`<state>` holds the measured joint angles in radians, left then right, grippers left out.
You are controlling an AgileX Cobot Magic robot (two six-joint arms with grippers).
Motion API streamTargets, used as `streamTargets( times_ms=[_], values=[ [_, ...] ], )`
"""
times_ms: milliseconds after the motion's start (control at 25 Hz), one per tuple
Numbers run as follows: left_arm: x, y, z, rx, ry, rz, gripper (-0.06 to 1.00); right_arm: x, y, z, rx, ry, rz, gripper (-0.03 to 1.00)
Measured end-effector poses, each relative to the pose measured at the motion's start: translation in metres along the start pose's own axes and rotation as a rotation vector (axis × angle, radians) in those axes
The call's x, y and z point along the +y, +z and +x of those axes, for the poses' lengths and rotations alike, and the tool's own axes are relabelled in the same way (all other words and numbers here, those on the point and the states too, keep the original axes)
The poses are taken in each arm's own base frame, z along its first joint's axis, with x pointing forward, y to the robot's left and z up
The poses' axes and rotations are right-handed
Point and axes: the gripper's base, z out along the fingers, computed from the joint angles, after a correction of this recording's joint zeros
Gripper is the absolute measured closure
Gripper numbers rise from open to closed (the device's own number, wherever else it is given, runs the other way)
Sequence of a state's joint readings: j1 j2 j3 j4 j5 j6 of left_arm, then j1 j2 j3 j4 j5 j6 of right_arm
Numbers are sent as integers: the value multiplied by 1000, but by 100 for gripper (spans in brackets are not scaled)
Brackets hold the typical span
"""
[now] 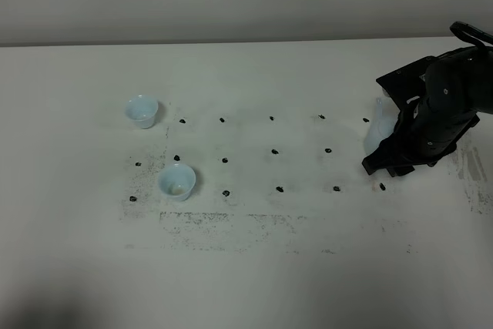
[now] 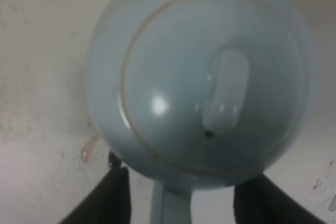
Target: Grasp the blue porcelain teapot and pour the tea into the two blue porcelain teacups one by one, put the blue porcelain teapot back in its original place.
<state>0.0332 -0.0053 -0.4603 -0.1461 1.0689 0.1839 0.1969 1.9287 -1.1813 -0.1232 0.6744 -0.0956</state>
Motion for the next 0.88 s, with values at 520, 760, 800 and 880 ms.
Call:
streamTargets(
  times_ms=[520, 760, 800, 880],
  values=[
    [0, 0, 0, 0, 0, 0, 29, 0, 0, 0, -4, 1, 0, 67],
    [0, 0, 0, 0, 0, 0, 29, 0, 0, 0, -4, 5, -2, 78],
    [0, 0, 0, 0, 0, 0, 29, 0, 0, 0, -4, 5, -2, 79],
    [0, 0, 0, 0, 0, 0, 29, 0, 0, 0, -4, 5, -2, 81]
  ],
)
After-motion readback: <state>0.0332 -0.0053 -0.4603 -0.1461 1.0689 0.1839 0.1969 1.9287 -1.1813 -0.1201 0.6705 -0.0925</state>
